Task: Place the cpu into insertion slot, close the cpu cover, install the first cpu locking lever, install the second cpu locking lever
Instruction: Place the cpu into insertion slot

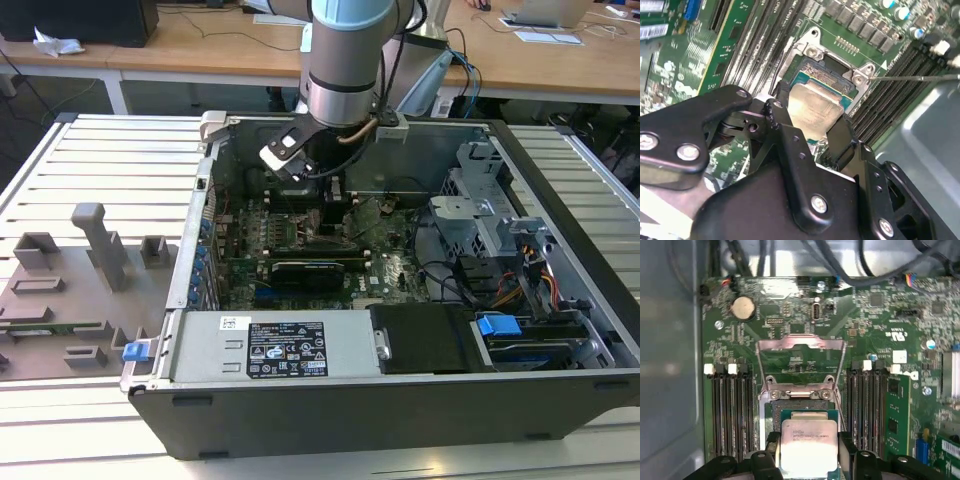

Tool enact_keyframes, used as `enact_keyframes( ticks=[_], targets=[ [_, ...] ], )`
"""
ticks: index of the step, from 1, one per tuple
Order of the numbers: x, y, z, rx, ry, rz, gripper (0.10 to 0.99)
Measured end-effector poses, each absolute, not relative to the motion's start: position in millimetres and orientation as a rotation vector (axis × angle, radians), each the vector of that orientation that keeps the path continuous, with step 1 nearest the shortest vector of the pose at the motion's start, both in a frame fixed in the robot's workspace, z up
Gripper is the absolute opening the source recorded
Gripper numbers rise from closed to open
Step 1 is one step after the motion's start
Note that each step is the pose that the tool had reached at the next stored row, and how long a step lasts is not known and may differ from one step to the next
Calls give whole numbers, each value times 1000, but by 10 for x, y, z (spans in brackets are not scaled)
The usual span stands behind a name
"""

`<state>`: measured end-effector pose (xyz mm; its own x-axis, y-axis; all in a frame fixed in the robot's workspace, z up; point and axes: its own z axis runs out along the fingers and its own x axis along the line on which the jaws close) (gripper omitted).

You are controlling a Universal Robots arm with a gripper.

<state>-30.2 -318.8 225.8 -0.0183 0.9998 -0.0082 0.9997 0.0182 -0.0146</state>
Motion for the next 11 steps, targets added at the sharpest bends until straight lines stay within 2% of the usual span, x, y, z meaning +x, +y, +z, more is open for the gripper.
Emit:
enact_keyframes(
  ticks=[2,11],
  targets=[
    [-302,-3188,2255,-2084,-2346,26,545],
    [-302,-3188,2136,-2160,-2276,25,545]
  ],
)
